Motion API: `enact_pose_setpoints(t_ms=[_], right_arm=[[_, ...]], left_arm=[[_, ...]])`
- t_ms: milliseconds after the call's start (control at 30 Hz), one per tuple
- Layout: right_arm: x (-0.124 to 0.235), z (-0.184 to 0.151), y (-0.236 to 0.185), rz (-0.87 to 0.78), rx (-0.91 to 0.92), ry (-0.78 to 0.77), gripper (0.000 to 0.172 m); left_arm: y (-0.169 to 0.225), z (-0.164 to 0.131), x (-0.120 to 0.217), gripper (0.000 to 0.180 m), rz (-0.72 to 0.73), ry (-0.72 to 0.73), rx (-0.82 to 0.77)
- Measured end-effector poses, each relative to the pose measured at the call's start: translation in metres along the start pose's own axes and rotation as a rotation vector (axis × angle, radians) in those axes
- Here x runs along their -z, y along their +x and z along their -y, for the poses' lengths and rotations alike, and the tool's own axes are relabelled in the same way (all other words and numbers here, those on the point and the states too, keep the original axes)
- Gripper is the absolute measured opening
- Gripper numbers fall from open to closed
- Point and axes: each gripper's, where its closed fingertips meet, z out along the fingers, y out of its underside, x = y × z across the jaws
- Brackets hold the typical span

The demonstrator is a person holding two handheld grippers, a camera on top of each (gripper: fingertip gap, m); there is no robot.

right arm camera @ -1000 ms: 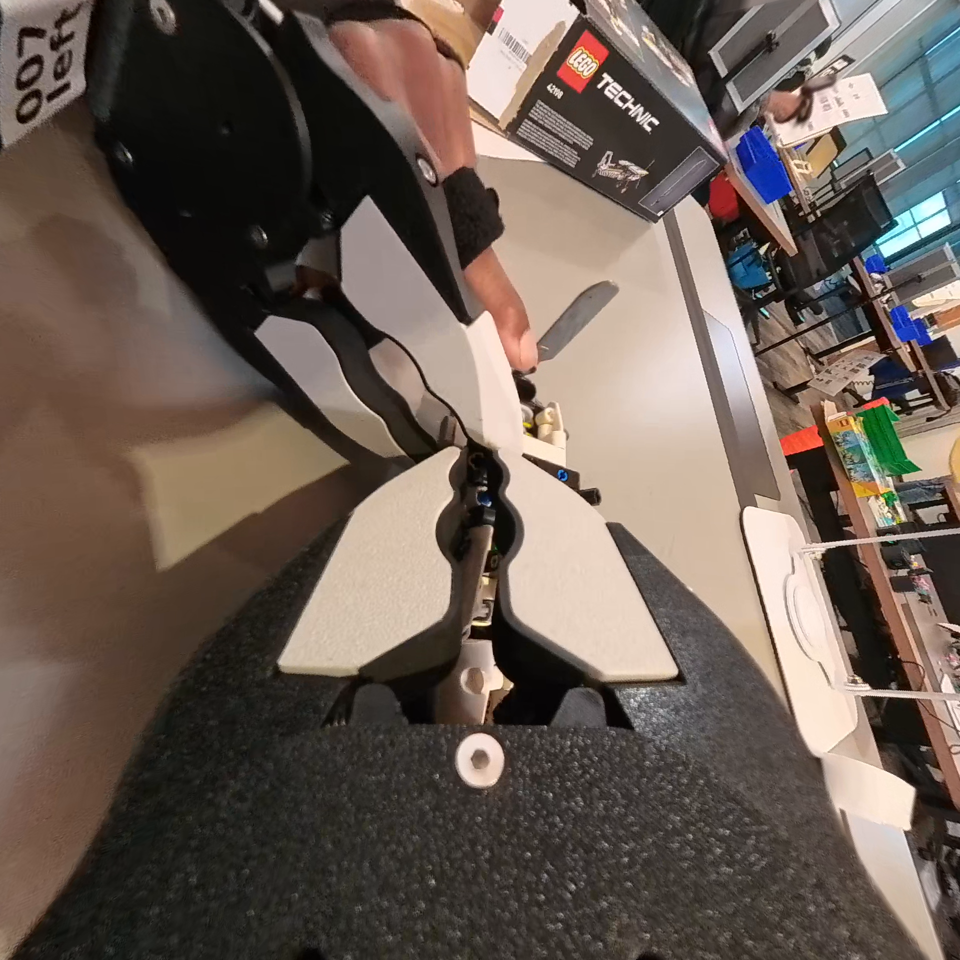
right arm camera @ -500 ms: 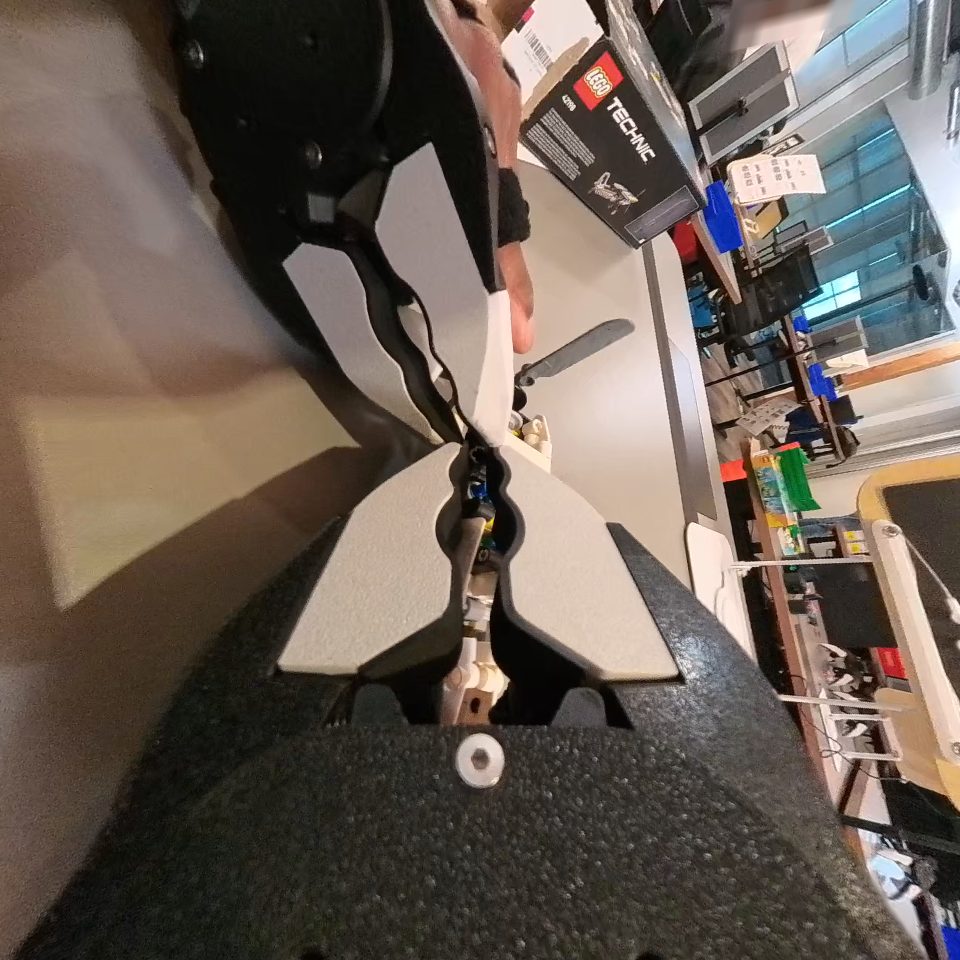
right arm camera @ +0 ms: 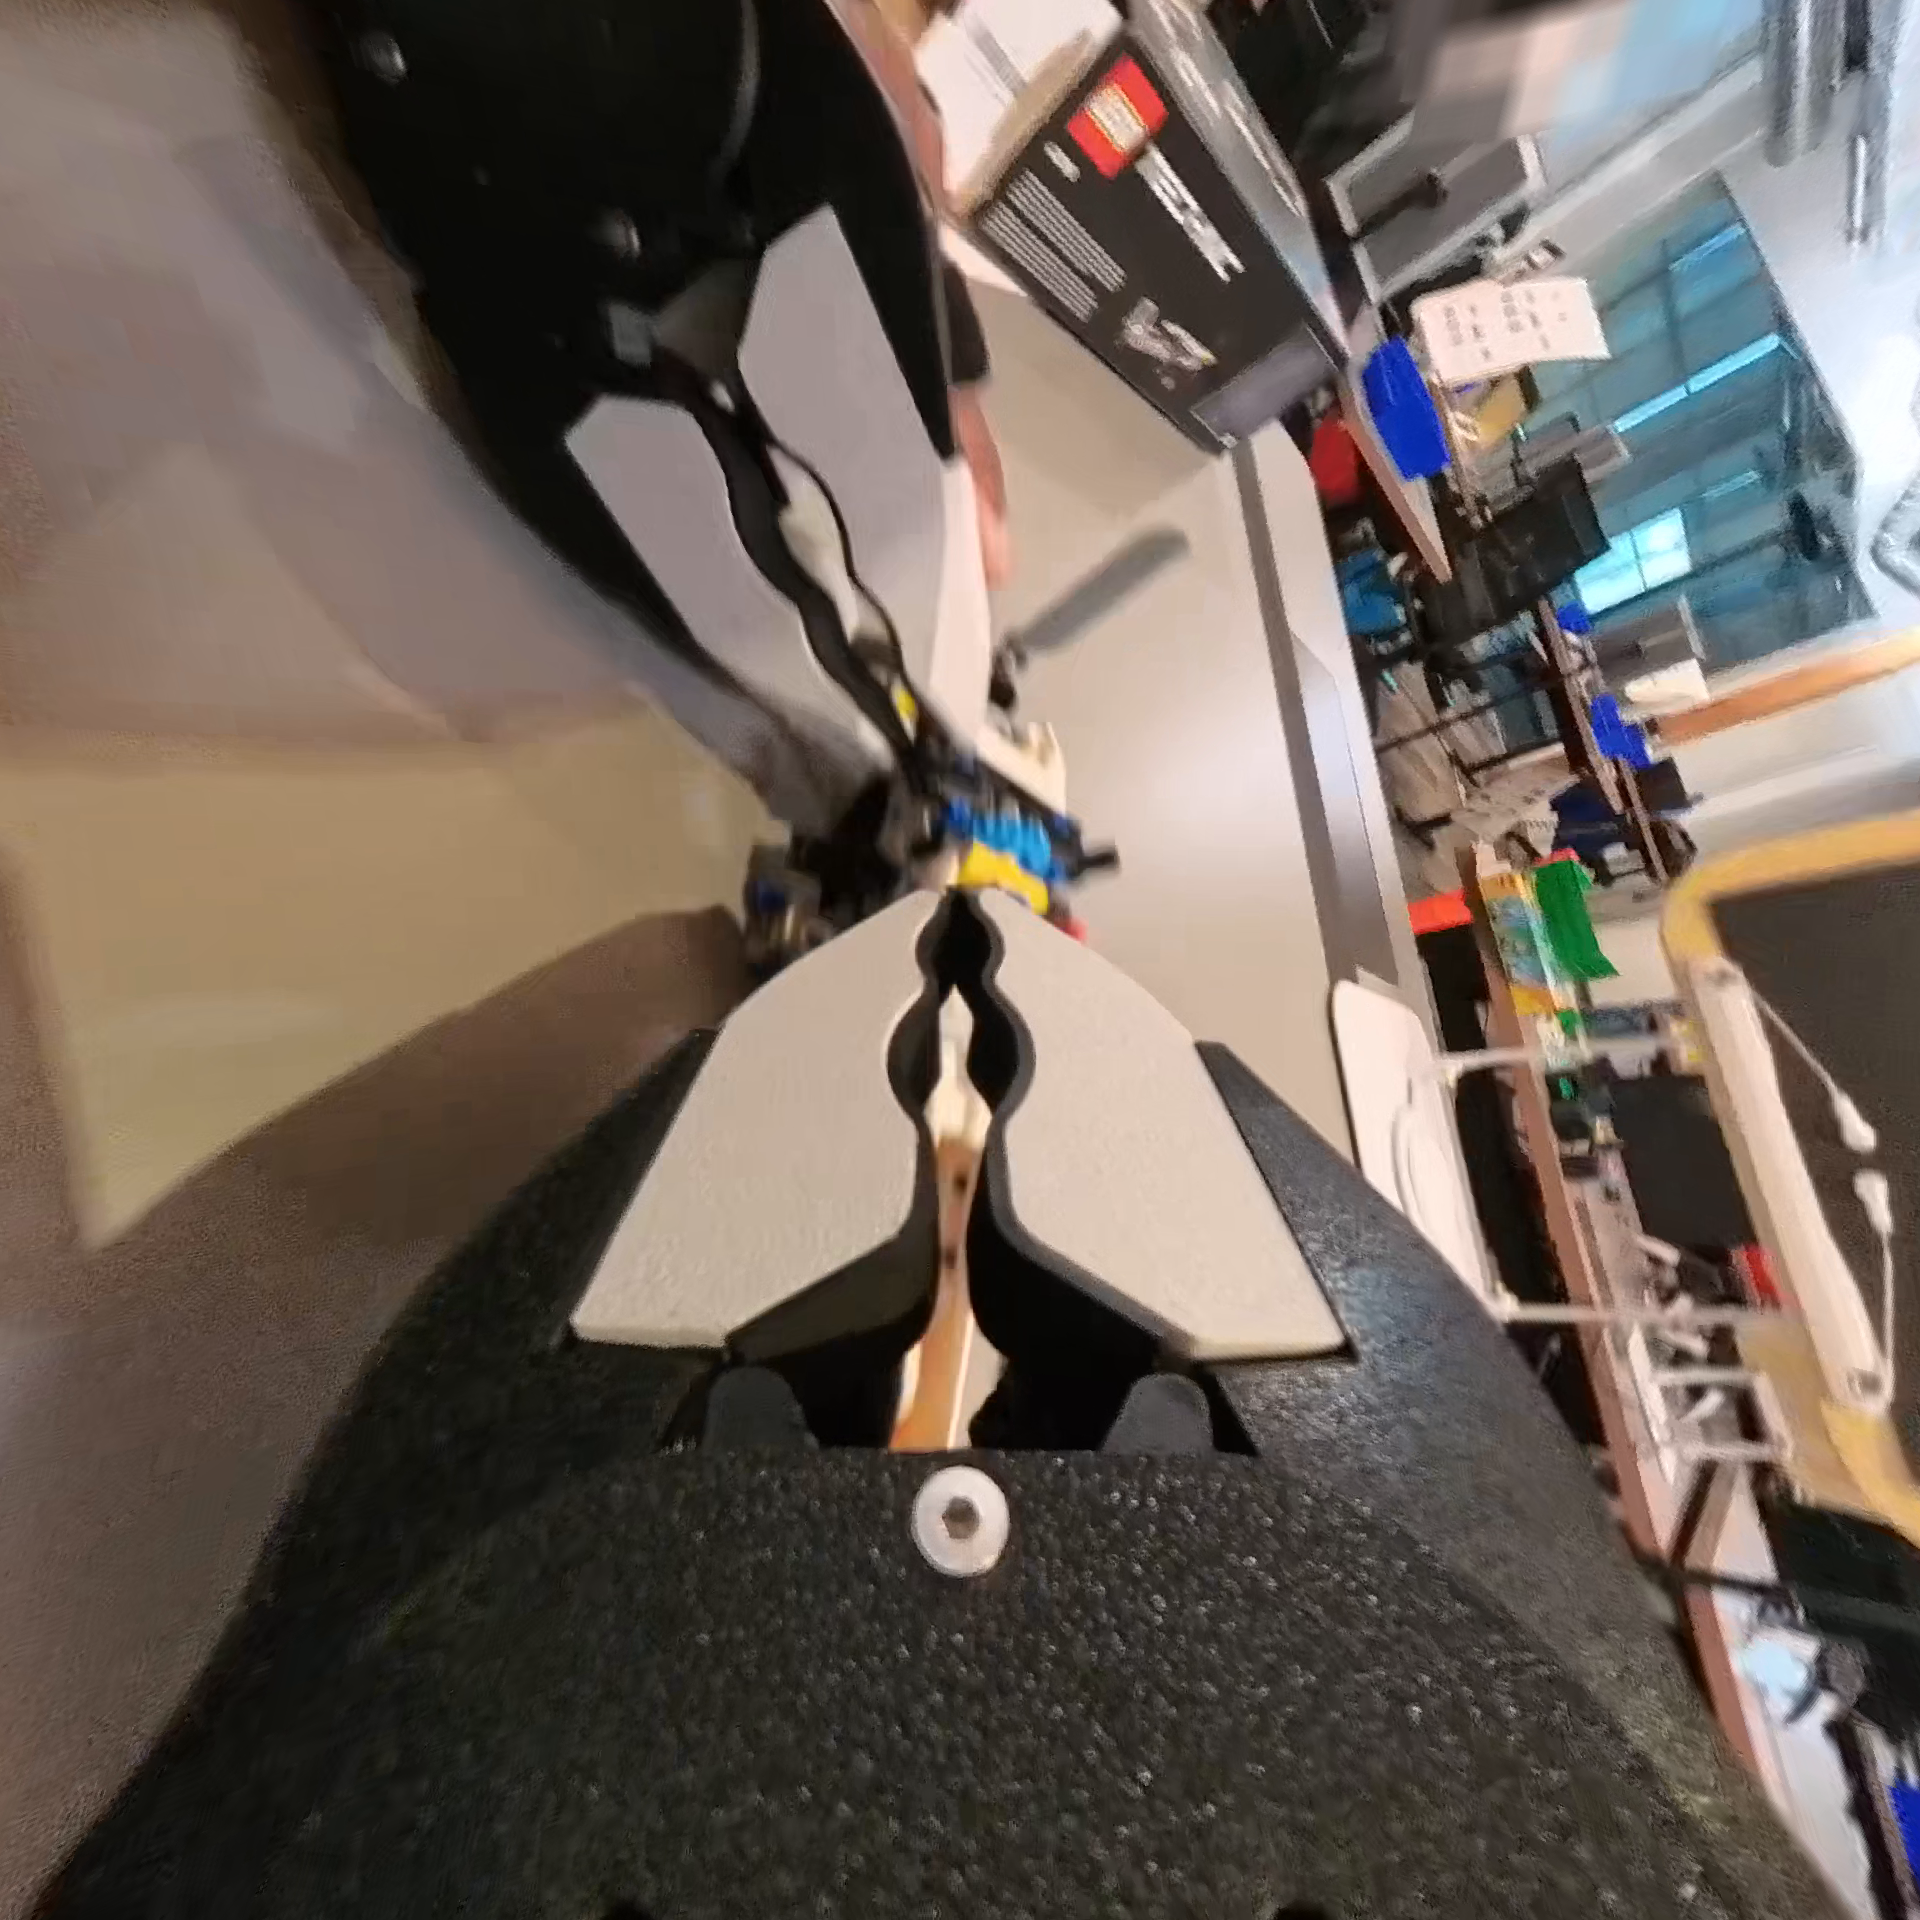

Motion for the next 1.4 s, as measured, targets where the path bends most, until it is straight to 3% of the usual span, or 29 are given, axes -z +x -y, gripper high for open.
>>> enact_pose_setpoints(t_ms=[67, 333, 467, 633, 900, 1033, 1400], right_arm=[[0.007, -0.013, 0.01, -0.027, -0.033, -0.02, 0.0], [-0.004, 0.007, -0.002, -0.009, -0.041, 0.019, 0.0], [-0.017, 0.014, 0.0, -0.045, -0.083, -0.012, 0.012], [-0.029, 0.013, -0.002, -0.033, -0.114, -0.062, 0.008], [-0.032, 0.012, -0.002, -0.074, -0.018, -0.106, 0.007], [-0.031, 0.006, -0.004, -0.032, -0.073, -0.103, 0.016], [-0.033, 0.007, -0.004, 0.012, -0.078, -0.077, 0.014]], left_arm=[[-0.004, -0.013, 0.001, 0.01, 0.006, -0.034, 0.022], [0.001, 0.006, -0.003, 0.011, -0.013, -0.01, 0.039], [0.001, 0.009, -0.002, 0.011, -0.014, -0.008, 0.035], [0.003, 0.012, 0.001, 0.011, -0.014, -0.006, 0.028], [0.003, 0.01, 0.004, 0.01, -0.017, -0.021, 0.04], [0.004, 0.012, 0.006, 0.011, -0.024, -0.018, 0.056], [0.006, 0.017, 0.012, 0.011, -0.035, -0.001, 0.061]])
